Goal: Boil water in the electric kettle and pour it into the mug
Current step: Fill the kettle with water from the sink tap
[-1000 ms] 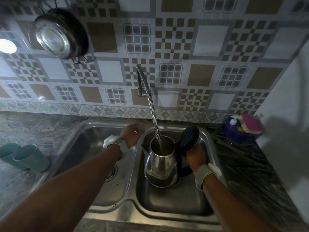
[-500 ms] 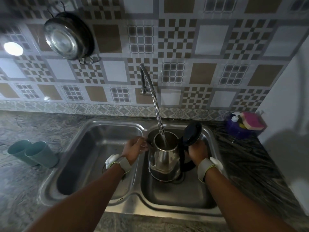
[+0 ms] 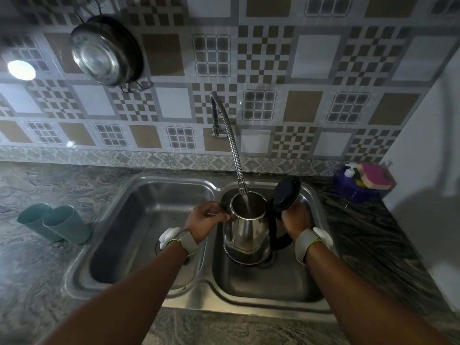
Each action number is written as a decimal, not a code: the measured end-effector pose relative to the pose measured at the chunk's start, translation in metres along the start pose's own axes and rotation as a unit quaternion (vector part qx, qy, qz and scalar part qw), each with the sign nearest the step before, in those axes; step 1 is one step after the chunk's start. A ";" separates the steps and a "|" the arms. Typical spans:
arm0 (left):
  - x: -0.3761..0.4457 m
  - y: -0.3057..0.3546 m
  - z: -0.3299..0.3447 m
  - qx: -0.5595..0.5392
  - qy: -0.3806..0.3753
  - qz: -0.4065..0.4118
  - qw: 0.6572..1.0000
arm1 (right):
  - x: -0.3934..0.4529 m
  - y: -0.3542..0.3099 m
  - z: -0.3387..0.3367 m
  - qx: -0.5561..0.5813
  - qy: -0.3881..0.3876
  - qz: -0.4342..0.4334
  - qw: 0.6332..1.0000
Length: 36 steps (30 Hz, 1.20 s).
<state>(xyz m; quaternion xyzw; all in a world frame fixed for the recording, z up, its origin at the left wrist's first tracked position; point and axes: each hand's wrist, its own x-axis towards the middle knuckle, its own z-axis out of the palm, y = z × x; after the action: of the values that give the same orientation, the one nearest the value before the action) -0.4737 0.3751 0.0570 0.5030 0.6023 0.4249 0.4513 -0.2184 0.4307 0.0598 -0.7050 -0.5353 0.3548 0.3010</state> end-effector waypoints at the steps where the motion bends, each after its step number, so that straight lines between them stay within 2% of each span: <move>1: 0.000 0.000 0.000 0.005 -0.001 0.002 1.000 | -0.001 -0.001 0.000 0.010 0.003 0.005 1.000; 12: -0.001 0.004 0.001 0.009 -0.016 0.015 1.000 | -0.002 -0.004 -0.001 0.023 0.046 0.018 0.999; 20: -0.003 0.008 0.000 0.023 -0.021 0.025 0.999 | -0.001 -0.004 -0.002 0.019 0.040 0.013 0.999; 25: -0.002 0.008 -0.001 0.020 -0.011 0.017 1.000 | -0.003 -0.006 0.002 -0.019 0.060 0.018 0.998; 36: -0.011 0.015 0.000 0.018 -0.017 0.037 0.999 | -0.009 -0.009 -0.005 0.009 0.023 0.004 1.000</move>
<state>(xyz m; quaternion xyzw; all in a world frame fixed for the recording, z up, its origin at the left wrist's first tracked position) -0.4697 0.3660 0.0727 0.5399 0.5833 0.4218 0.4363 -0.2210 0.4244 0.0716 -0.7121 -0.5227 0.3444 0.3179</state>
